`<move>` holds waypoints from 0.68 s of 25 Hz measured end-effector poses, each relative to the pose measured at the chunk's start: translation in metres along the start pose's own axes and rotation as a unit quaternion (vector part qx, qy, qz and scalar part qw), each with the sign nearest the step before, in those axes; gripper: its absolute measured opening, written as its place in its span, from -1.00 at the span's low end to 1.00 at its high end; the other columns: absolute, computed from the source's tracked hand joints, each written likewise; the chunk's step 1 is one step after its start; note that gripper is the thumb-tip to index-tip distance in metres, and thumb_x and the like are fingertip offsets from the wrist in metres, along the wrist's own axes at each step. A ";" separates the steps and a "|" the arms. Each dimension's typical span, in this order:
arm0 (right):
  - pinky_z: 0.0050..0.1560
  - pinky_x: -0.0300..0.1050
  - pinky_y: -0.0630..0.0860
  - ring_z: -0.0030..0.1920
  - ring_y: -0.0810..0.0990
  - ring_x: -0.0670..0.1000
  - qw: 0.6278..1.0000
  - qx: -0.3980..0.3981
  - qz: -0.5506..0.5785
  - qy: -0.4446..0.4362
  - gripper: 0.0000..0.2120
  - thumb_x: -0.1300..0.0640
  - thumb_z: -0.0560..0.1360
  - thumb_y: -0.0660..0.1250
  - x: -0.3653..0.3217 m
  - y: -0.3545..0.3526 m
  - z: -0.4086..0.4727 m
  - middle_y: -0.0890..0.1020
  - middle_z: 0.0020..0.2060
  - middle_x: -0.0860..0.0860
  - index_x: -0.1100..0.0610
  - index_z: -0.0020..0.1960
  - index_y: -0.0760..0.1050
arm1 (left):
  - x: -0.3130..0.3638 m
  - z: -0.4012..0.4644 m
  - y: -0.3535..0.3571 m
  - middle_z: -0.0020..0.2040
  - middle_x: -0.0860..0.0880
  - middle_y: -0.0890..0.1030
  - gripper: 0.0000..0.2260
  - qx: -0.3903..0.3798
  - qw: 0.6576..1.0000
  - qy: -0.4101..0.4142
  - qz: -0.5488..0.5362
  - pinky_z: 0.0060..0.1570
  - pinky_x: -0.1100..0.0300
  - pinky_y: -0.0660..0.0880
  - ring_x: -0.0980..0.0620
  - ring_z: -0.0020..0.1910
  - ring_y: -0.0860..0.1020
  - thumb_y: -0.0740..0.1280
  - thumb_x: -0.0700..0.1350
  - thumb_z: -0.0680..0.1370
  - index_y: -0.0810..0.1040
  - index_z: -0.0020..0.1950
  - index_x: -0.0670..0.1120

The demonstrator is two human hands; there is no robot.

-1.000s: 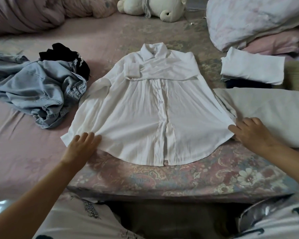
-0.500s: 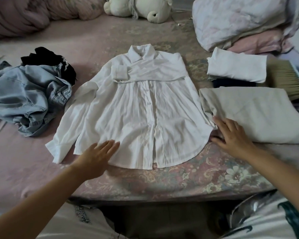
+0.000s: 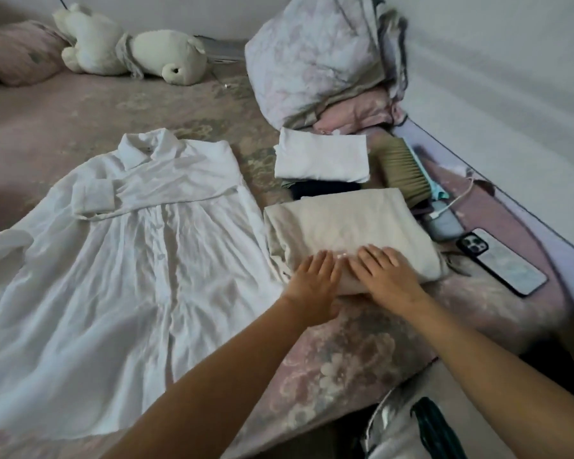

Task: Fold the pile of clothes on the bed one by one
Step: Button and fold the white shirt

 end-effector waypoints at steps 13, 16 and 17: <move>-0.02 0.15 0.59 0.04 0.62 0.28 0.996 0.070 -0.032 -0.040 -0.57 0.30 0.43 0.06 0.099 0.036 -0.052 0.59 0.10 0.30 0.15 0.29 0.33 | 0.104 0.065 -0.003 0.50 -0.39 -0.08 -0.55 -0.100 0.993 -0.031 -0.052 0.20 -0.38 0.28 -0.46 0.45 -0.03 -0.11 -0.23 0.68 -0.17 0.54 -0.17; -0.02 0.16 0.58 0.03 0.63 0.28 0.999 0.030 0.013 0.017 -0.57 0.28 0.44 0.10 0.087 0.046 -0.075 0.60 0.09 0.28 0.13 0.30 0.31 | 0.110 0.064 0.007 0.52 -0.32 -0.17 -0.46 -0.097 0.995 -0.009 -0.036 0.34 -0.33 0.09 -0.36 0.49 -0.15 0.01 -0.17 0.67 -0.24 0.54 -0.12; 0.02 0.16 0.56 0.06 0.62 0.27 0.998 -0.027 0.033 0.042 -0.54 0.28 0.43 0.17 0.082 0.043 -0.077 0.60 0.11 0.27 0.11 0.32 0.29 | 0.106 0.059 0.009 0.53 -0.28 -0.22 -0.39 -0.099 0.994 -0.002 -0.043 0.38 -0.31 0.00 -0.31 0.50 -0.19 0.08 -0.14 0.65 -0.27 0.54 -0.08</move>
Point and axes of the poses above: each hand's wrist, its own z-axis towards the middle knuckle, its own y-axis out of the palm, x = y × z, the point moved 2 cm from there along z, towards the middle knuckle
